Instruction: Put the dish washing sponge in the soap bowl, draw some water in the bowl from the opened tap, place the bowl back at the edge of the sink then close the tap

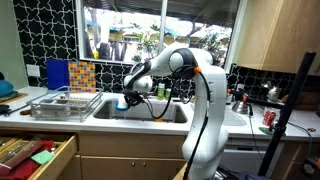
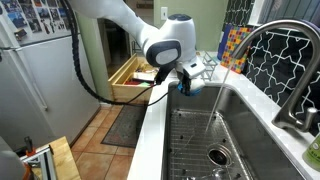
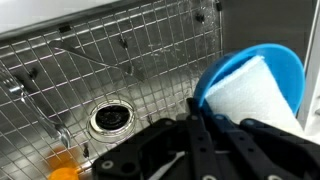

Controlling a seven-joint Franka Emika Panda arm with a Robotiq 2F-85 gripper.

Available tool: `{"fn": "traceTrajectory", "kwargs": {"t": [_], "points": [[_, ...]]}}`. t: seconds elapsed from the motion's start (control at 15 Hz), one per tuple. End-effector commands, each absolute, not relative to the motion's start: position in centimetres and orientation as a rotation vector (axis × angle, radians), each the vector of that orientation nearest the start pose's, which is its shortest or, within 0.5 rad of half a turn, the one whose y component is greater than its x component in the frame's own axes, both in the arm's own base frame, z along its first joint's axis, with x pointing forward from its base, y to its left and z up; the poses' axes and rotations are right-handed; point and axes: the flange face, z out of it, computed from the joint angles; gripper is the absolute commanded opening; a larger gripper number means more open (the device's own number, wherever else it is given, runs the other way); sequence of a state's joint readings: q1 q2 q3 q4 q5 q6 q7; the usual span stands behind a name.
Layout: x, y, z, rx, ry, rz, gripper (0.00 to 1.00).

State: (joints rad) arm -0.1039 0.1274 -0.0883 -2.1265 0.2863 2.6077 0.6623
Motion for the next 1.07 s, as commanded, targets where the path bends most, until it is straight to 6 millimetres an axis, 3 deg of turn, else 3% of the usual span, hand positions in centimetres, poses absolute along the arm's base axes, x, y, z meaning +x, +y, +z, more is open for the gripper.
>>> {"fn": "traceTrajectory", "kwargs": {"t": [0.0,0.6,1.0], "points": [[59.7,-12.7,37.8,-2.371,1.582,-0.408,0.01],[61.3,-13.6,35.7,-2.258,1.761,-0.374,0.01],[61.9,-15.4,34.4,-2.199,1.923,-0.388,0.01]]}}
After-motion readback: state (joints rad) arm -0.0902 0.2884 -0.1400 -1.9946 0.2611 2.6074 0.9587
